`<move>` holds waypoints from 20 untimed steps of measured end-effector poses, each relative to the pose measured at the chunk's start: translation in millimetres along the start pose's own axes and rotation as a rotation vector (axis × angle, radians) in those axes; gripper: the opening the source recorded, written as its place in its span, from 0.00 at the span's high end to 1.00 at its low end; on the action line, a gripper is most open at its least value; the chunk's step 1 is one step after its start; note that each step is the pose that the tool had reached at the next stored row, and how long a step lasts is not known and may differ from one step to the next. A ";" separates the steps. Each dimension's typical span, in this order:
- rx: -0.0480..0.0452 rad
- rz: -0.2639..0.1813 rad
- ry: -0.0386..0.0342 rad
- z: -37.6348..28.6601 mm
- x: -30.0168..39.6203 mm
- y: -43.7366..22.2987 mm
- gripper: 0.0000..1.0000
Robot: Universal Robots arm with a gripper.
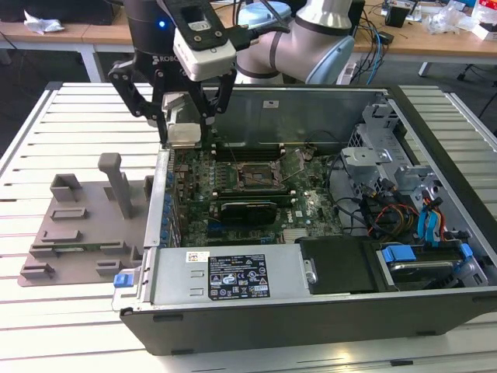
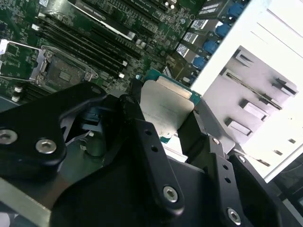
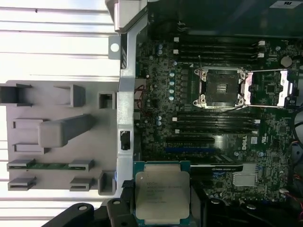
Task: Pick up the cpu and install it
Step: 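Pick up the cpu and move it towards the insertion slot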
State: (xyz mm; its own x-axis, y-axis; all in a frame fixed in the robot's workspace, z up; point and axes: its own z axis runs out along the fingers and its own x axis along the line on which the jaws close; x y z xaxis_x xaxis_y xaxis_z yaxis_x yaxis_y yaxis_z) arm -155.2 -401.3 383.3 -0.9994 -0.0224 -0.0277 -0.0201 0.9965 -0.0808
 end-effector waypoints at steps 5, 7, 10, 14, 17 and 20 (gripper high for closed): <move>0.0023 0.000 0.0000 0.8 -8.2 -0.1 0.45; 0.0041 0.000 0.0001 1.4 -14.7 -0.2 0.45; 0.0070 0.000 0.0001 2.5 -24.0 -0.3 0.45; 0.0094 0.000 0.0001 3.5 -32.8 -0.4 0.45; 0.0115 0.000 0.0002 4.6 -40.9 -0.5 0.45; 0.0129 0.000 0.0002 5.5 -46.6 -0.6 0.45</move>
State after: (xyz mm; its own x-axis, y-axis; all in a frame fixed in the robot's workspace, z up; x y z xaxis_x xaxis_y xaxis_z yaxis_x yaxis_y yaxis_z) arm -108.5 -401.2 379.2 -0.9994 -0.0229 -0.0274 -0.0202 0.9954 -0.0937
